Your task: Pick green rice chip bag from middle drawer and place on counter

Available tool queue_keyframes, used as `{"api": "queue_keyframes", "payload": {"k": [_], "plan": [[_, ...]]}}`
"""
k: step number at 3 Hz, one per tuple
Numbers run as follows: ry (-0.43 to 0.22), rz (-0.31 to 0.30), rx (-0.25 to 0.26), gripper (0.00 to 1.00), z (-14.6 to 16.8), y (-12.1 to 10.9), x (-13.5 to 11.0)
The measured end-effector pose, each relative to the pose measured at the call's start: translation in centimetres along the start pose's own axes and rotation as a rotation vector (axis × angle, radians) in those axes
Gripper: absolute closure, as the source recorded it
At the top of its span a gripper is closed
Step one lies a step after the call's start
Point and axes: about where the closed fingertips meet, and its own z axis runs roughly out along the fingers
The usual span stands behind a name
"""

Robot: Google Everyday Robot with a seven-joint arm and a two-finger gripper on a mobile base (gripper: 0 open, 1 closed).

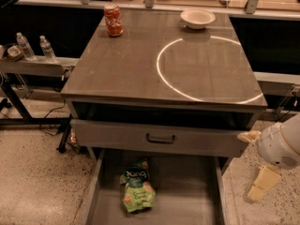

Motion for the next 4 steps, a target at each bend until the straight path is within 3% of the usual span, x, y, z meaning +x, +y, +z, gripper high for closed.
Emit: {"api": "queue_keyframes", "payload": {"k": [1, 3, 4], "plan": [[0.0, 0.0, 0.0, 0.0, 0.0, 0.0, 0.0], [-0.074, 0.088, -0.102, 0.0, 6.4, 3.2, 3.7], [-0.165, 0.125, -0.15, 0.0, 10.6, 4.4, 4.9]]}}
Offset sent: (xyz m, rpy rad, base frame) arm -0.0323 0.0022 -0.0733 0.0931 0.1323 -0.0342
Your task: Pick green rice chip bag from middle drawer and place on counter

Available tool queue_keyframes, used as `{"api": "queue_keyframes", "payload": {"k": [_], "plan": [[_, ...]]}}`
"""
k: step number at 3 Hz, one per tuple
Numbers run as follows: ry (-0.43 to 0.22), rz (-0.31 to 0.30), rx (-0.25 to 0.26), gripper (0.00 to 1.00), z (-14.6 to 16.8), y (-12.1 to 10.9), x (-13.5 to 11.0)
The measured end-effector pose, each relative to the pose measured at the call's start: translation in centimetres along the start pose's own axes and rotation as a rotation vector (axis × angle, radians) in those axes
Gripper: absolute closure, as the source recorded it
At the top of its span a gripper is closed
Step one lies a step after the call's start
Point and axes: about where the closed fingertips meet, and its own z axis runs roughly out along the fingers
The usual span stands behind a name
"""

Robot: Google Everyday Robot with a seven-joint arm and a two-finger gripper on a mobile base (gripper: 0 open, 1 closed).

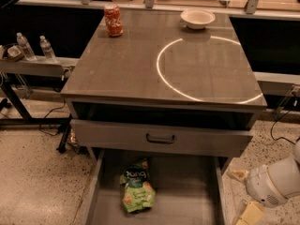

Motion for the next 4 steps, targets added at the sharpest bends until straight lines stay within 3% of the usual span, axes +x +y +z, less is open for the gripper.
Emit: {"api": "queue_keyframes", "payload": {"k": [1, 2, 3, 4], "plan": [[0.0, 0.0, 0.0, 0.0, 0.0, 0.0, 0.0], [-0.048, 0.016, -0.037, 0.0, 2.7, 1.4, -0.9], [-0.145, 0.066, -0.074, 0.0, 7.3, 3.1, -2.3], [-0.26, 0.112, -0.068, 0.0, 11.8, 3.0, -4.9]]}}
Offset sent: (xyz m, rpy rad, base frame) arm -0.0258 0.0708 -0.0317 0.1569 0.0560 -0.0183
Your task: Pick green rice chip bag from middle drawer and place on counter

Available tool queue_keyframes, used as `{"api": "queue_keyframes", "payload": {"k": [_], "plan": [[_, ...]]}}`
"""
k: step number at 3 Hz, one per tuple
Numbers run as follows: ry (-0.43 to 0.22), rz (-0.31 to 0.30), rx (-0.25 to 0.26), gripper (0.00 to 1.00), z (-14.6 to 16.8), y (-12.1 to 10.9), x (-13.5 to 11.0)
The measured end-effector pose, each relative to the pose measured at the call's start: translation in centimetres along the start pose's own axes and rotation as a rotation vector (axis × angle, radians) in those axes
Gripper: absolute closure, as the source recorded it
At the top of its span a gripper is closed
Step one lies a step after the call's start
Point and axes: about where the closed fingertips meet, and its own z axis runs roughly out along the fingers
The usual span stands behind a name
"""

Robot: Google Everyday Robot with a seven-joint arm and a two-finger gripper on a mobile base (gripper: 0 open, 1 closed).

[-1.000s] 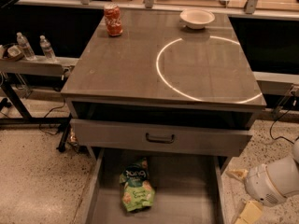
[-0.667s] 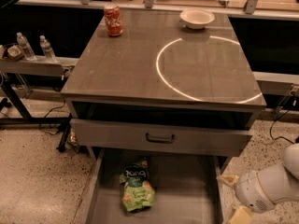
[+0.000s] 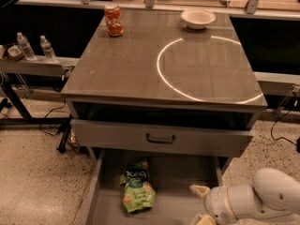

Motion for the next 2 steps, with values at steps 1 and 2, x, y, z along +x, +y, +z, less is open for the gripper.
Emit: {"api": "queue_keyframes", "payload": {"k": [1, 2], "plan": [[-0.129, 0.039, 0.034, 0.0, 4.58, -1.08, -3.06], [-0.129, 0.039, 0.034, 0.0, 4.58, -1.08, -3.06]]}}
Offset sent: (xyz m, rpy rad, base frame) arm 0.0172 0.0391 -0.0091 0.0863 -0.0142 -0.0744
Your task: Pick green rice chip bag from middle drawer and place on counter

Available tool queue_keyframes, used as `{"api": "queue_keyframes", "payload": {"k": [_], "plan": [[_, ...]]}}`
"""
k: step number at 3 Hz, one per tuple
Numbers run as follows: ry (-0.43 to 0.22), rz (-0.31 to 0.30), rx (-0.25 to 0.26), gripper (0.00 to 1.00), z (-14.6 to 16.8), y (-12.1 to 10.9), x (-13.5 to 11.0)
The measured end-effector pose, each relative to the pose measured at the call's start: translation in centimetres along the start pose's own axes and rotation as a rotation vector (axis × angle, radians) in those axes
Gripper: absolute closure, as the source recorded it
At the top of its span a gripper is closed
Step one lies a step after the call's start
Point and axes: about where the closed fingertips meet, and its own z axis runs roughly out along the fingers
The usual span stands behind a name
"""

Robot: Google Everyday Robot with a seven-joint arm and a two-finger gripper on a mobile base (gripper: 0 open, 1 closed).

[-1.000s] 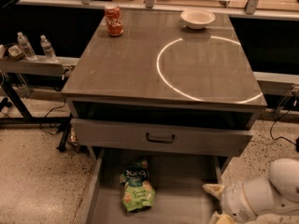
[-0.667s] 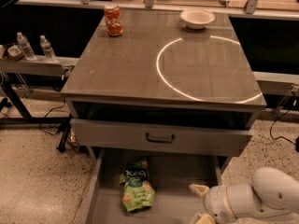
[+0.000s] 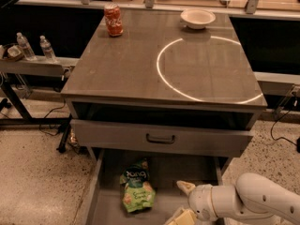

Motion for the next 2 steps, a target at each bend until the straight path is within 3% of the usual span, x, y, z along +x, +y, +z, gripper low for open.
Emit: {"api": "queue_keyframes", "payload": {"k": [1, 2], "plan": [[-0.113, 0.081, 0.049, 0.0, 3.1, -0.8, -1.1], [-0.252, 0.184, 0.134, 0.0, 7.4, -3.4, -2.3]]}}
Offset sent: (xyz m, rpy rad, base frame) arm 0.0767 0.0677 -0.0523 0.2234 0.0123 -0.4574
